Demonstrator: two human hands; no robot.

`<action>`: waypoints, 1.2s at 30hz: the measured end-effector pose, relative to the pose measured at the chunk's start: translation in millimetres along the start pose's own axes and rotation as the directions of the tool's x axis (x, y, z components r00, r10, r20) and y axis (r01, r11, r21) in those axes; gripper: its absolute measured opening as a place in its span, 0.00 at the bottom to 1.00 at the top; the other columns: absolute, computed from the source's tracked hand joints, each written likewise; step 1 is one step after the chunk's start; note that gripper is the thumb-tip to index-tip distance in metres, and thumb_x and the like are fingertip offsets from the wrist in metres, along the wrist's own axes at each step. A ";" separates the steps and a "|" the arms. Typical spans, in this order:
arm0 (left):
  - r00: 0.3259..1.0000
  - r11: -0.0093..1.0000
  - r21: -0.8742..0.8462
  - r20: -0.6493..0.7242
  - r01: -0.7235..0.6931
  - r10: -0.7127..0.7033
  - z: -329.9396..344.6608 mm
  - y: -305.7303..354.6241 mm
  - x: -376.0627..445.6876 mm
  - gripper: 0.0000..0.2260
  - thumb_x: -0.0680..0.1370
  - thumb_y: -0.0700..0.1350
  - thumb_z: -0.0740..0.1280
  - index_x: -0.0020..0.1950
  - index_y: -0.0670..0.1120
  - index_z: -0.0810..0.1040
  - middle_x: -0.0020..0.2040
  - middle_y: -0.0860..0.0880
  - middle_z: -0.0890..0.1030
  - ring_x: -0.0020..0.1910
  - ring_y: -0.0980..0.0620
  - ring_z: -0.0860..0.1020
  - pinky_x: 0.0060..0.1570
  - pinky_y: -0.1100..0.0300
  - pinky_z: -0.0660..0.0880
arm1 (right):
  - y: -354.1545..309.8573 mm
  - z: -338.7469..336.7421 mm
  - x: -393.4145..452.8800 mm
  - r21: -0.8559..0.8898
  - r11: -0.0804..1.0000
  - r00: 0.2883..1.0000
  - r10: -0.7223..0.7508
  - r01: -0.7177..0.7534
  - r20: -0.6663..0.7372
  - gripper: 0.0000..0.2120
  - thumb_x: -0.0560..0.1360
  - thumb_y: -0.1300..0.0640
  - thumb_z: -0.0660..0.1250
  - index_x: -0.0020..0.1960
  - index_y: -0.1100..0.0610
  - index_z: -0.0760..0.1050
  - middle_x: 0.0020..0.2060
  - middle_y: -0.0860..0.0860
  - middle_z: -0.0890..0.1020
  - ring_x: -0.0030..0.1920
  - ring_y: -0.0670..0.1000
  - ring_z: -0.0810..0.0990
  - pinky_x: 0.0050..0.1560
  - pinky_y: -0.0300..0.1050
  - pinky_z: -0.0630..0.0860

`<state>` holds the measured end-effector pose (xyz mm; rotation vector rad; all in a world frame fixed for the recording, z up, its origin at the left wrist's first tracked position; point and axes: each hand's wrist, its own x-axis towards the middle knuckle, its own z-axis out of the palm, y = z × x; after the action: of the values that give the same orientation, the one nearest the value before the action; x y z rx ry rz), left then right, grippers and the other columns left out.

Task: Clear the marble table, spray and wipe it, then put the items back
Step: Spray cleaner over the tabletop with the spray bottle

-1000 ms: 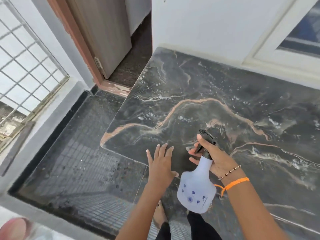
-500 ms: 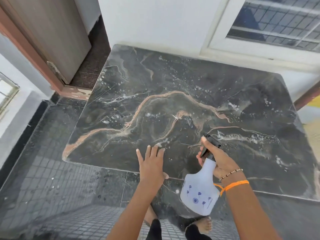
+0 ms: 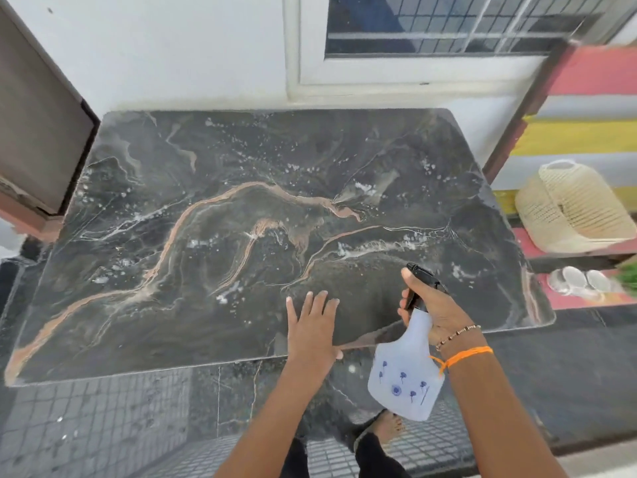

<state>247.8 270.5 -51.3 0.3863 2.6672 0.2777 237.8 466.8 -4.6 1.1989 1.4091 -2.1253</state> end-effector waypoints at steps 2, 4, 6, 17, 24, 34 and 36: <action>0.999 0.999 -0.007 -0.015 0.051 -0.051 -0.8 9.9 2.8 0.40 0.69 0.54 0.73 0.74 0.51 0.54 0.77 0.50 0.53 0.77 0.48 0.47 0.70 0.40 0.34 | -7.8 -22.7 1.6 0.077 0.997 0.999 -0.002 -0.002 0.053 0.13 0.72 0.52 0.69 0.34 0.58 0.73 0.23 0.50 0.76 0.24 0.47 0.76 0.27 0.38 0.78; 0.998 0.998 0.017 -0.014 0.054 -0.054 -1.1 25.5 7.0 0.42 0.69 0.56 0.72 0.75 0.51 0.52 0.77 0.49 0.51 0.77 0.47 0.46 0.70 0.39 0.34 | -13.3 -45.0 3.5 0.086 0.996 0.996 -0.024 0.017 0.084 0.11 0.74 0.53 0.67 0.35 0.57 0.73 0.24 0.49 0.78 0.29 0.48 0.80 0.35 0.43 0.79; 1.000 0.999 0.038 -0.009 -0.006 0.006 1.3 51.3 15.6 0.43 0.69 0.57 0.72 0.76 0.51 0.50 0.78 0.49 0.50 0.77 0.46 0.45 0.70 0.39 0.34 | -18.3 -69.9 4.1 0.087 0.995 0.996 -0.054 0.048 0.067 0.13 0.75 0.54 0.65 0.34 0.58 0.73 0.25 0.50 0.78 0.37 0.51 0.80 0.42 0.47 0.78; 0.999 0.996 0.084 0.018 -0.038 0.036 18.8 169.4 52.6 0.40 0.69 0.57 0.72 0.74 0.51 0.55 0.75 0.46 0.57 0.75 0.43 0.54 0.71 0.38 0.39 | -53.0 -165.8 10.4 0.177 0.984 1.000 -0.013 0.017 -0.020 0.16 0.72 0.51 0.69 0.28 0.57 0.77 0.22 0.51 0.76 0.21 0.47 0.75 0.22 0.36 0.74; 1.000 0.962 -0.272 -0.011 0.023 -0.027 4.2 217.5 68.9 0.27 0.74 0.56 0.67 0.70 0.53 0.64 0.67 0.52 0.67 0.68 0.49 0.66 0.73 0.43 0.46 | -99.9 -206.7 5.5 0.043 0.970 0.971 -0.240 0.240 0.000 0.18 0.61 0.39 0.73 0.28 0.54 0.81 0.26 0.55 0.81 0.28 0.52 0.81 0.27 0.38 0.76; 0.955 0.691 -0.702 0.053 -0.172 0.292 -31.5 330.4 153.7 0.18 0.76 0.49 0.67 0.65 0.55 0.71 0.60 0.57 0.75 0.54 0.61 0.75 0.51 0.67 0.68 | -178.6 -261.1 30.1 -0.361 0.654 0.584 -0.756 0.665 -0.296 0.13 0.74 0.49 0.67 0.41 0.58 0.72 0.39 0.52 0.73 0.45 0.53 0.73 0.46 0.40 0.71; 0.941 0.674 -0.715 0.069 -0.186 0.332 -36.9 355.4 174.3 0.18 0.76 0.49 0.67 0.65 0.54 0.71 0.60 0.56 0.75 0.54 0.61 0.75 0.51 0.66 0.71 | -199.6 -275.9 43.2 -0.515 0.592 0.502 -0.804 0.620 -0.320 0.16 0.75 0.48 0.65 0.39 0.61 0.73 0.40 0.54 0.74 0.48 0.56 0.73 0.52 0.48 0.69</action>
<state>160.0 654.3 4.1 0.5036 2.0858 1.2355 210.1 806.4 37.0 1.2119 2.8522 -1.8732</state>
